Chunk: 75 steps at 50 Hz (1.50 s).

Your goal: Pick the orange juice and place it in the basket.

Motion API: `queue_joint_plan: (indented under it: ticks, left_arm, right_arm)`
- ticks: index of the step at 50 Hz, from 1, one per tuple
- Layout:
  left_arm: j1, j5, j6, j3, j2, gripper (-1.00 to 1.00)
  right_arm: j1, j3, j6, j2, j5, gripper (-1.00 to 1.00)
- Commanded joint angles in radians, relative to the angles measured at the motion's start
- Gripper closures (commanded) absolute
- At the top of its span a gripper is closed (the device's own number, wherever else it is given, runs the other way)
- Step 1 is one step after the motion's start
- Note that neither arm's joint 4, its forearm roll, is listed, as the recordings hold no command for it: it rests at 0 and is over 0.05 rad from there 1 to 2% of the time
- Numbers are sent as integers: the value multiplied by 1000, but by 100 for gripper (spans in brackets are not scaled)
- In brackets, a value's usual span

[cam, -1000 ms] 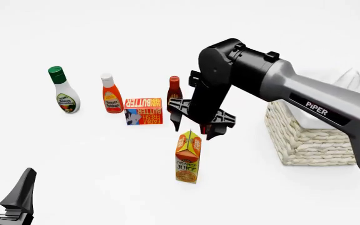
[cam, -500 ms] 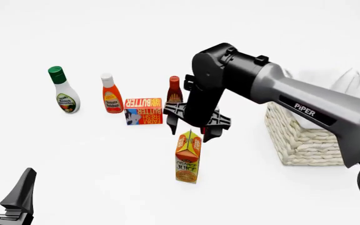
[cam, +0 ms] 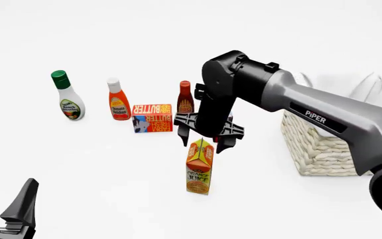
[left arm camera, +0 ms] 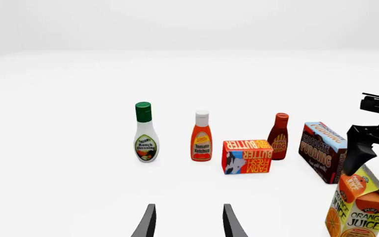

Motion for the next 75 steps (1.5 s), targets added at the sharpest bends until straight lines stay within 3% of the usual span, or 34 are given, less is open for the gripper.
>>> queue_joint_plan:
  ticks: [1, 75]
  left_arm:
    - [0, 0, 0, 0, 0, -100]
    - [0, 0, 0, 0, 0, -100]
  right_arm:
    - [-5, 0, -15, 11, 0, -100]
    - [-15, -18, -28, 80, 0, -100]
